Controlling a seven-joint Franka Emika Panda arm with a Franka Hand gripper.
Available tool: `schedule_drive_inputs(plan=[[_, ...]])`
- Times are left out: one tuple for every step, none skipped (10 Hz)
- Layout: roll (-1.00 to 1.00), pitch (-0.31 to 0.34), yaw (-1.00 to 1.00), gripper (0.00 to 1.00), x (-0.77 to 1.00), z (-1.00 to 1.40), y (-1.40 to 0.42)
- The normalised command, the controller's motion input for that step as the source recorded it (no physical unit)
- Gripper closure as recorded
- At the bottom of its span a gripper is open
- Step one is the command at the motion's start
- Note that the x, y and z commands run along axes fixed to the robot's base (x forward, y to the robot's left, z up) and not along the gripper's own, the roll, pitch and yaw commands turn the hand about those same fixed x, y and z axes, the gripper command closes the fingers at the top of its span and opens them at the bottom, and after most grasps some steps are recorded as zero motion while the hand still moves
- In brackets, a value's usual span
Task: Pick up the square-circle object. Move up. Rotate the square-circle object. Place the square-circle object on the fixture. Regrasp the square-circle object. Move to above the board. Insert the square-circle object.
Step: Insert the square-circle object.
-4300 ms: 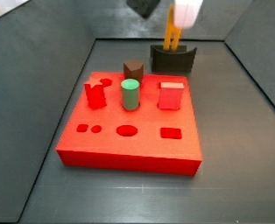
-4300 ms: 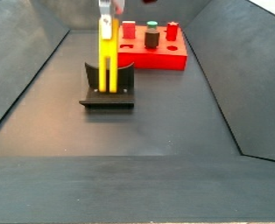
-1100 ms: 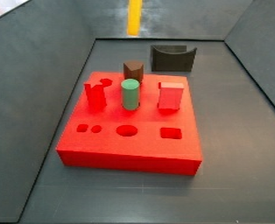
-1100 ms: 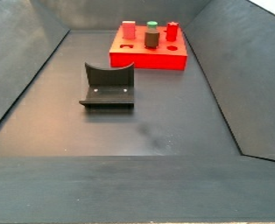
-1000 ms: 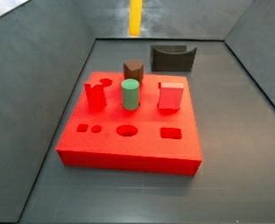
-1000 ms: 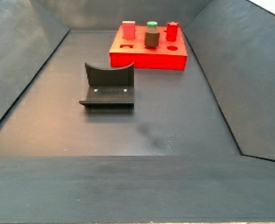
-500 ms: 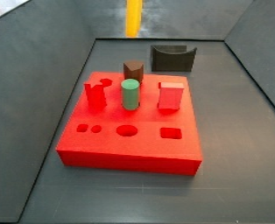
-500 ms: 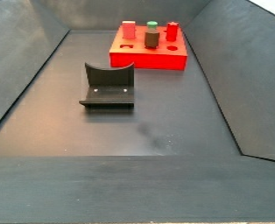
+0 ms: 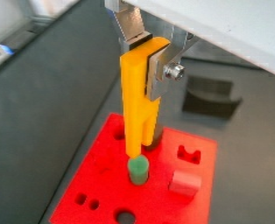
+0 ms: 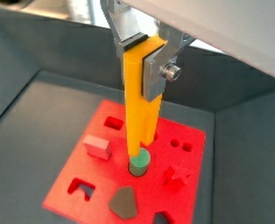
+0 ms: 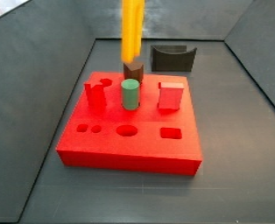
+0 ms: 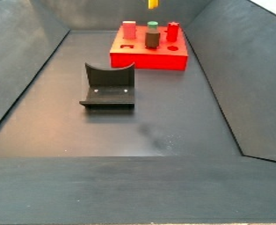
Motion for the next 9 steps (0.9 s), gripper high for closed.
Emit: schedule_drive_inputs(plan=[[-0.01, -0.109, -0.94, 1.00, 0.00, -0.40, -0.18], [-0.01, -0.076, -0.93, 1.00, 0.00, -0.32, -0.20], [0.00, -0.021, -0.95, 1.00, 0.00, -0.26, -0.19], [0.00, 0.000, -0.96, 1.00, 0.00, -0.16, -0.17], [0.01, 0.000, -0.96, 1.00, 0.00, 0.00, -0.14], [0.03, 0.003, -0.95, 1.00, 0.00, 0.00, -0.12], [0.01, 0.000, -0.98, 1.00, 0.00, 0.00, -0.08], [0.00, -0.004, -0.93, 1.00, -0.04, -0.19, -0.07], [-0.03, -0.036, -0.97, 1.00, -0.04, -0.31, -0.01]])
